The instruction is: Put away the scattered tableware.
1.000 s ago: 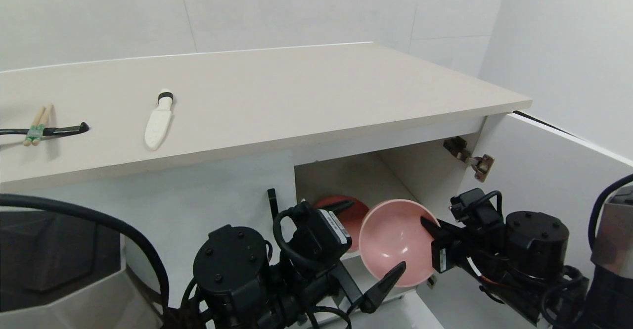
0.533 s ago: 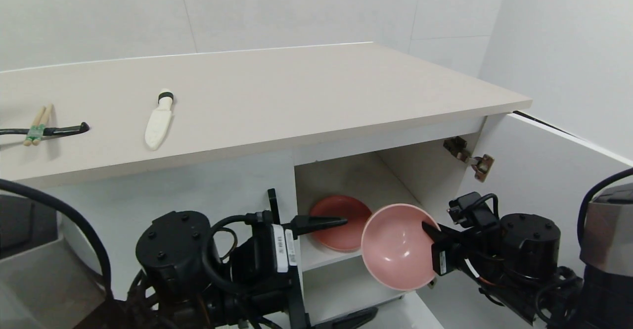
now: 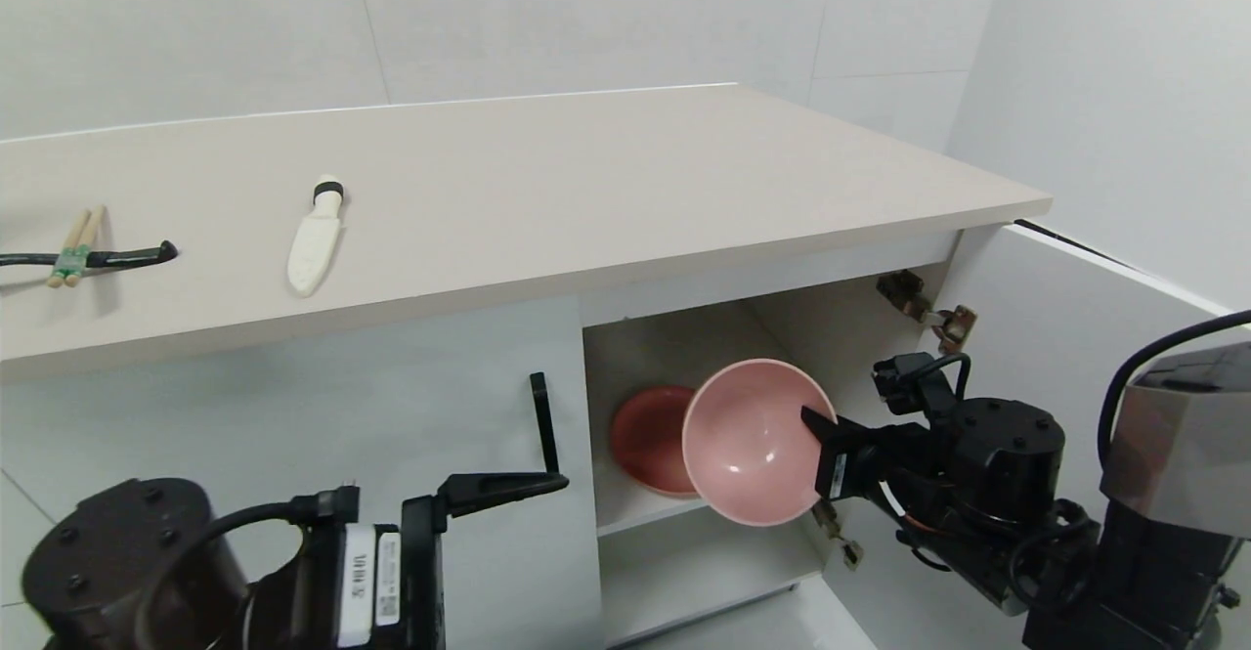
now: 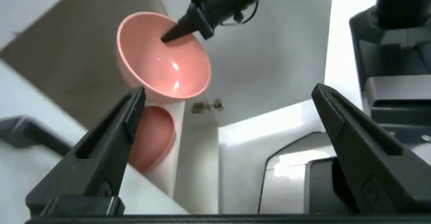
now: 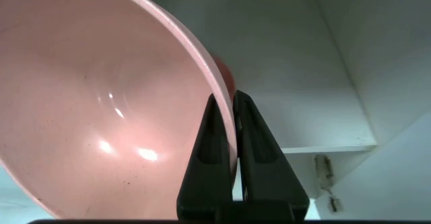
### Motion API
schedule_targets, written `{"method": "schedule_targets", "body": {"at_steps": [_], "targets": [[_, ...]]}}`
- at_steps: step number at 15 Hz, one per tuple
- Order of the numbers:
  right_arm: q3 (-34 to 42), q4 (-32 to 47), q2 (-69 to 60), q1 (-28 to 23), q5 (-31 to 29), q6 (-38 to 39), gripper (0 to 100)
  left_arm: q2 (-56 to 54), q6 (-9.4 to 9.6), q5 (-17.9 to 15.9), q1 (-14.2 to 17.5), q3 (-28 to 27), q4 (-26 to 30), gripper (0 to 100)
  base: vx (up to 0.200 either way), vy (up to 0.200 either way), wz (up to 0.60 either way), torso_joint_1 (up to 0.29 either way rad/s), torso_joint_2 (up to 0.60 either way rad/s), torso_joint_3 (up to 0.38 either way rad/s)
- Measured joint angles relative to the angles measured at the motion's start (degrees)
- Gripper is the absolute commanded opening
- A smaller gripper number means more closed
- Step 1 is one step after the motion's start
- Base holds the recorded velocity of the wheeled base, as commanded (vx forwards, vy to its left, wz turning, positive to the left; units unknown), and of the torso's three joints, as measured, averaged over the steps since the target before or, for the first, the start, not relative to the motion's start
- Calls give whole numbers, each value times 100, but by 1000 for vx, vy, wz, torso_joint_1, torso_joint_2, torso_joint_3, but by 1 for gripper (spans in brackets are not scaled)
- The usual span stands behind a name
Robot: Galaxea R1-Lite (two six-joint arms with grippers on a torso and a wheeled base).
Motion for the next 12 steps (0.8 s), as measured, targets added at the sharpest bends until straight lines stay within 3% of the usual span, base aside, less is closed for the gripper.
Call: {"method": "schedule_targets", "body": {"at_steps": [2,7,10,12], "targets": [[-33,2,80,22,0,41,0,-369,-107,-11,33,112,0,100,0,0,0,0,0,0],[-129,2,289,-80,-110,-528,0,-879,-46,28,202,138,77,100,0,0,0,0,0,0],[-59,0,339,-33,-128,-501,0,-1447,-61,26,227,145,1153,100,0,0,0,0,0,0],[-102,2,347,116,-128,-79,0,-2180,-156,28,157,145,2406,100,0,0,0,0,0,0]]}}
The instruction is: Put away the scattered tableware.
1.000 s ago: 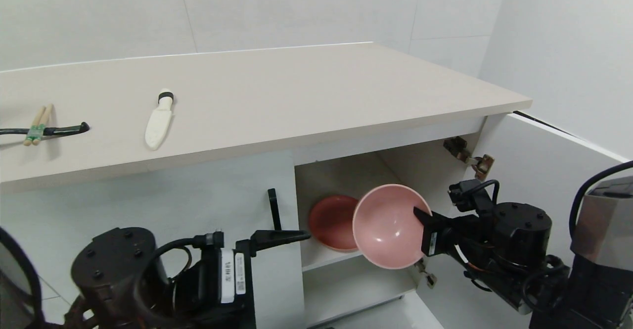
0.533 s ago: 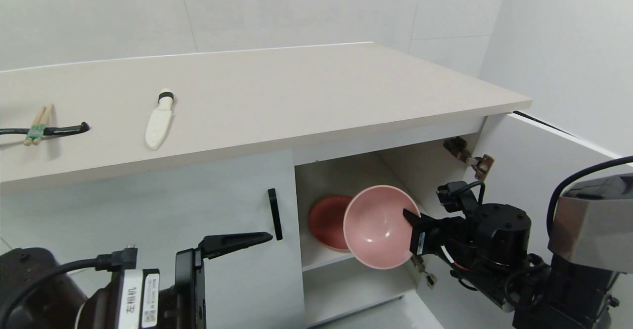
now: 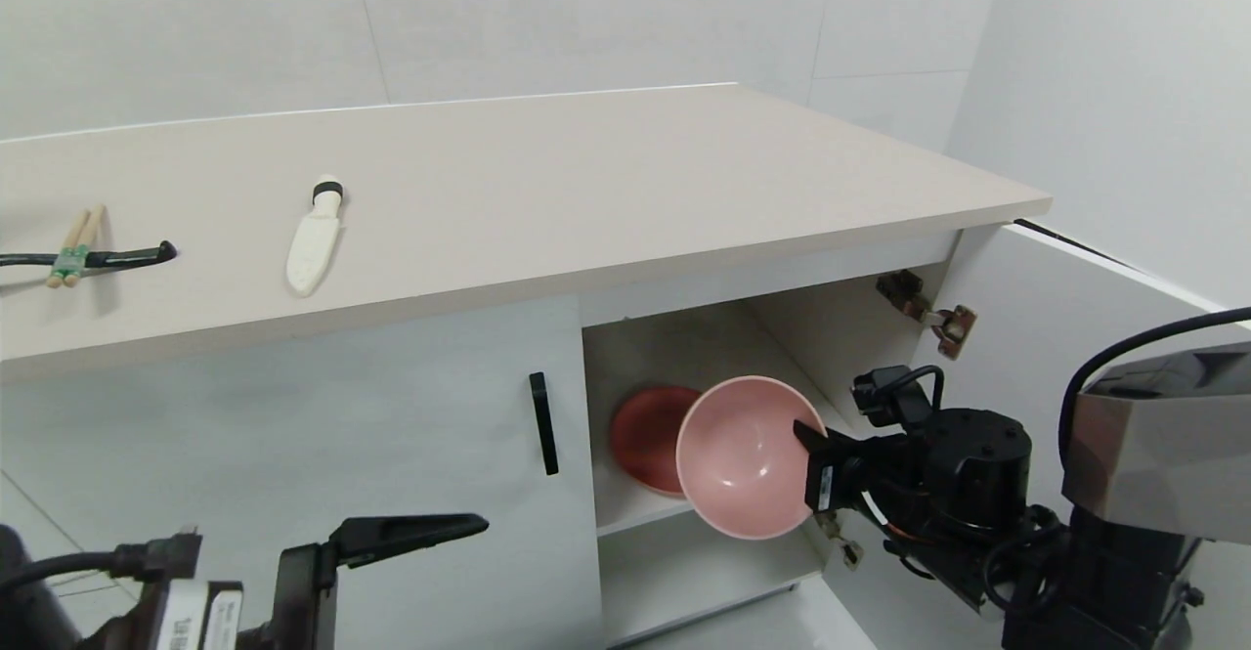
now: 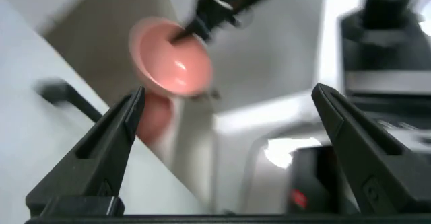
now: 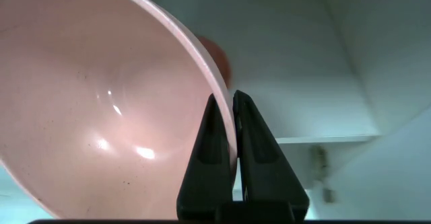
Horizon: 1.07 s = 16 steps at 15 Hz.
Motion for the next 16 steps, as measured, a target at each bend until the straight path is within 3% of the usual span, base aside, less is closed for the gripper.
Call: {"method": "schedule_targets", "body": {"at_steps": [2,5,6,7,10,14,16], "targets": [[-146,-5,13,146,2,315,0,-857,-338,0,-40,0,1133,100,0,0,0,0,0,0],[-258,0,91,207,2,362,0,-2068,-1462,38,-49,-10,2080,100,0,0,0,0,0,0],[-300,-2,138,210,2,367,0,-2305,-1615,260,-46,-22,2137,100,0,0,0,0,0,0],[-367,-2,207,210,2,364,0,-2432,-1694,542,-35,-60,2157,100,0,0,0,0,0,0],[-628,0,411,187,5,372,0,-2478,-1734,928,-22,-121,2171,100,0,0,0,0,0,0],[-1284,-5,811,105,18,334,0,-1902,-1681,1957,-184,-369,2127,100,0,0,0,0,0,0],[-1554,-2,1062,79,41,307,0,-1707,-1675,2149,-311,-438,2102,100,0,0,0,0,0,0]]}}
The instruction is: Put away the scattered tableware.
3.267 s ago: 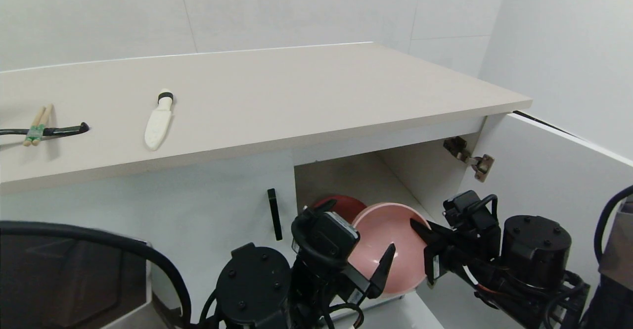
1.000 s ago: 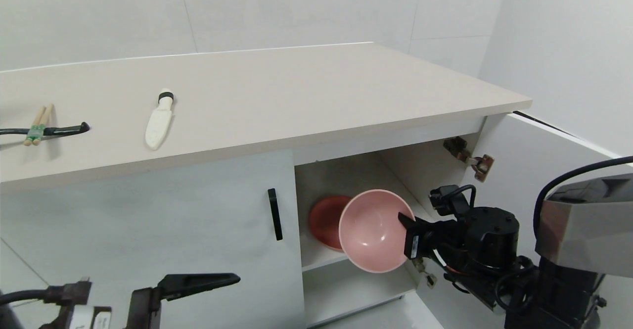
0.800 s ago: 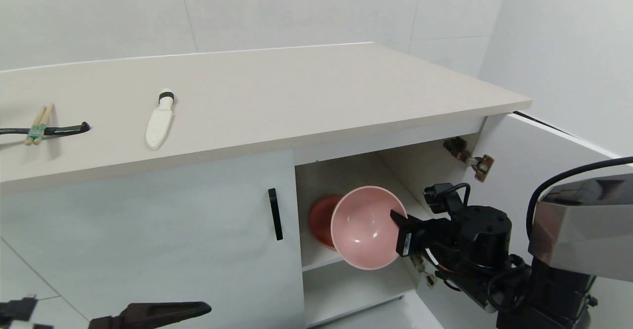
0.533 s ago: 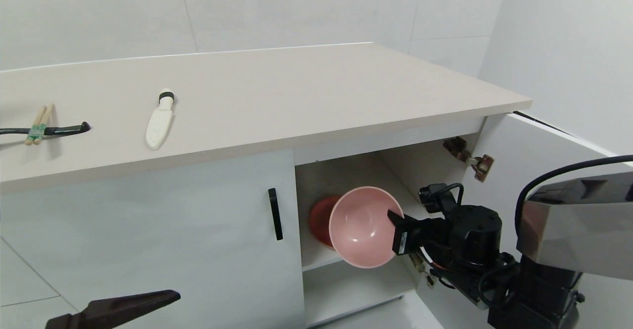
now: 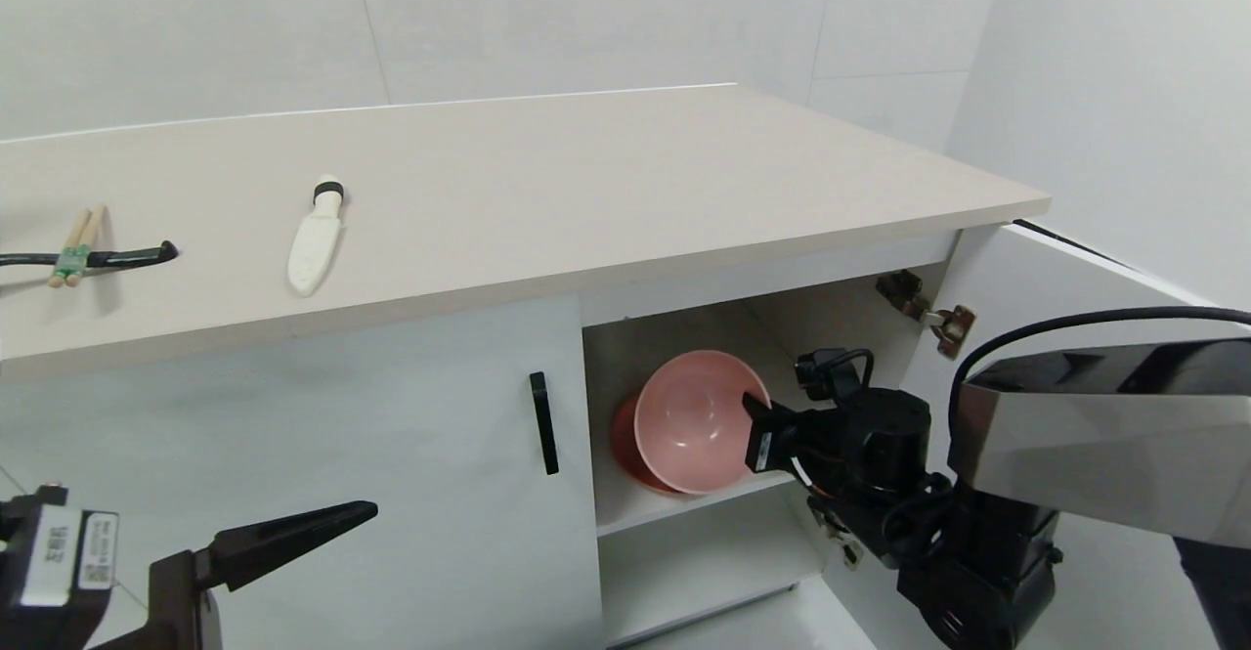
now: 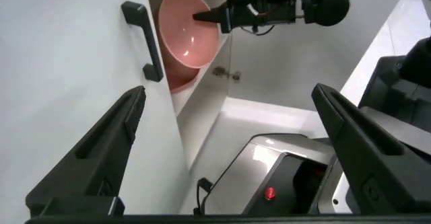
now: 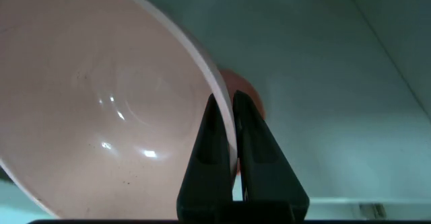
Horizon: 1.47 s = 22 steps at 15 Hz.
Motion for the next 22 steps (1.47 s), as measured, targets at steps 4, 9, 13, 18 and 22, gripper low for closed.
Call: {"method": "schedule_targets", "body": {"at_steps": [4,9,13,18,22], "targets": [[-407,0,471,-85,163,-6,0,44,-17,497,13,22,48,100,0,0,0,0,0,0],[-540,0,705,-85,155,-6,0,-218,-55,744,361,99,74,100,0,0,0,0,0,0],[-640,0,801,-88,148,2,0,-397,-48,741,452,154,102,100,0,0,0,0,0,0],[-733,2,936,-85,137,2,0,-446,0,733,457,157,102,100,0,0,0,0,0,0],[-766,0,983,-90,134,5,100,-449,7,725,457,157,102,100,0,0,0,0,0,0]]}}
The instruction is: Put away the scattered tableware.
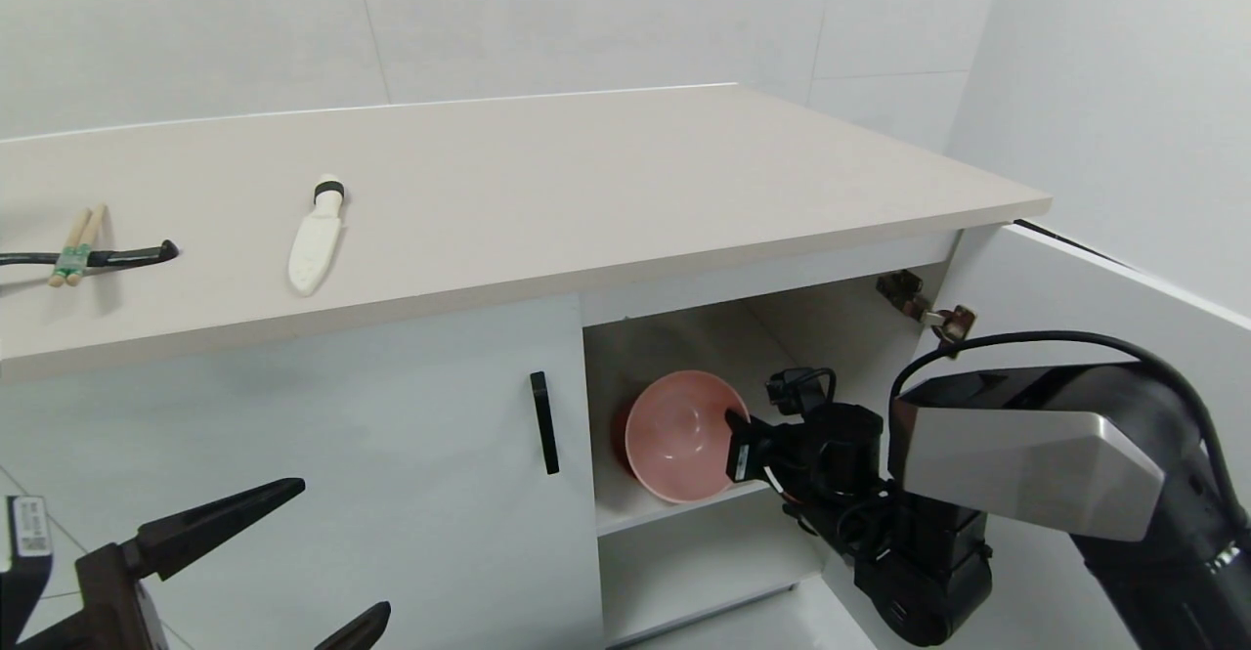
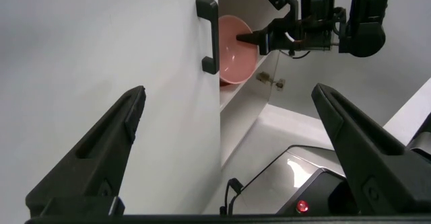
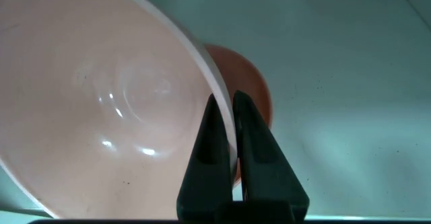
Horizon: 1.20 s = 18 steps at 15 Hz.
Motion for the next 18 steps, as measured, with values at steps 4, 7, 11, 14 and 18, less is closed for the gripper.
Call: {"method": "schedule_targets", "body": {"at_steps": [4,7,11,14,18], "targets": [[-6,-5,37,0,2,-20,100,0,0,2,0,0,0,100,0,0,0,0,0,0],[0,-2,61,5,-12,-191,100,-1,0,0,0,0,0,100,0,0,0,0,0,0],[261,2,-241,132,-178,-202,100,-9,0,-1,2,0,0,100,0,0,0,0,0,0],[749,-2,-705,510,-204,-202,100,-9,0,-1,2,9,0,100,0,0,0,0,0,0],[1562,2,-1298,951,-222,-202,100,-105,-2,18,33,17,21,100,0,0,0,0,0,0]]}}
